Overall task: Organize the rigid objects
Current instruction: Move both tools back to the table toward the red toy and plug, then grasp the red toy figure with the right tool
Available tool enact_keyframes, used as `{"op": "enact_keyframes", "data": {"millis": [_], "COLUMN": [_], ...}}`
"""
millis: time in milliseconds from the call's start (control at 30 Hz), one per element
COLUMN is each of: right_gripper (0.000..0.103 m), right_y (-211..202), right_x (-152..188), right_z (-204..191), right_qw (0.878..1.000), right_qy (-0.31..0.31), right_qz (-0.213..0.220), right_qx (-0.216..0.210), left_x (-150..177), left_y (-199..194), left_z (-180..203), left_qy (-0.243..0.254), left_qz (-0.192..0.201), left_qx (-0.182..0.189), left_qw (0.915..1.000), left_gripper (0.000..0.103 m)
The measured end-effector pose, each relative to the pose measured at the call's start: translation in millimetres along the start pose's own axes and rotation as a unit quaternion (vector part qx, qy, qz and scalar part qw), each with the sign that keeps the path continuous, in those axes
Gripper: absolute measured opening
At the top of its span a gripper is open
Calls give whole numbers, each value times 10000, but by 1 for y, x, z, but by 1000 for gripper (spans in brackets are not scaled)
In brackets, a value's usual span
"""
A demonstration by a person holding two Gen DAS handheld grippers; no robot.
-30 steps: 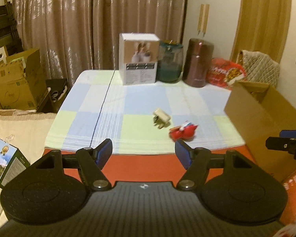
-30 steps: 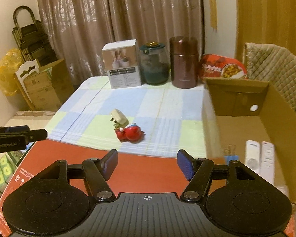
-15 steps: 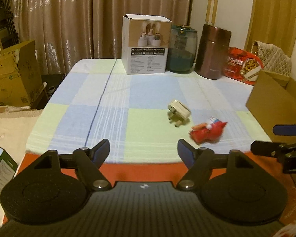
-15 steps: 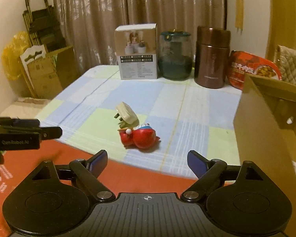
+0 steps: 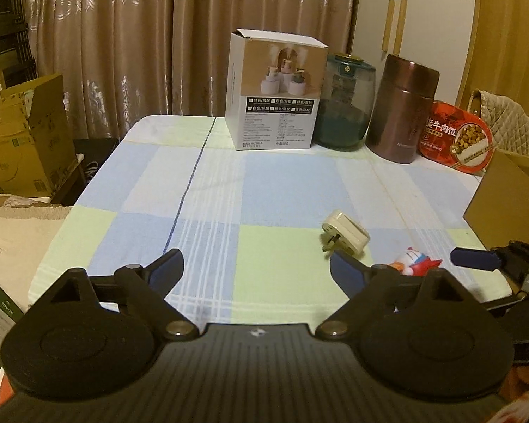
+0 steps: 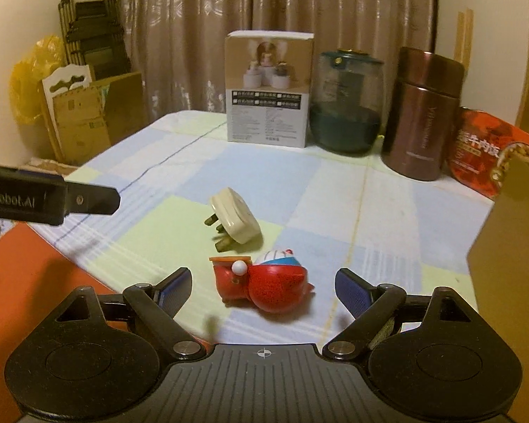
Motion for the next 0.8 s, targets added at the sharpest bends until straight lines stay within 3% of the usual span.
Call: {"op": "enact_keyframes", "data": {"millis": [400,500,800], "right_gripper": [84,74,64], "right_y": [34,36,31], "right_x": [4,5,0], "right_z": [-2,-2,5], "right_qw": [9998,9997,9998], "right_qy": [50,24,102], "right_qz": [-201,-226,-143], "right_qx": [33,22,26], "left_x": [2,4,8], "left_y": [19,21,25], "left_z": [1,0,6], "left_qy": [70,33,102], "left_qz": [-209,-237,-284], "left_qx": [144,136,260], "left_qw": [9997,9996,9992], "left_gripper": [89,89,89]}}
Point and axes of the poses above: each gripper's, at about its wrist camera, not at the fingertips, and y roughly the way its jaws point, z to its right, x to its underside, the point moved 7 cm from there along y, roughly the way its jaws point, and after that the axes turned 10 degrees about x, right-handed, at the moved point
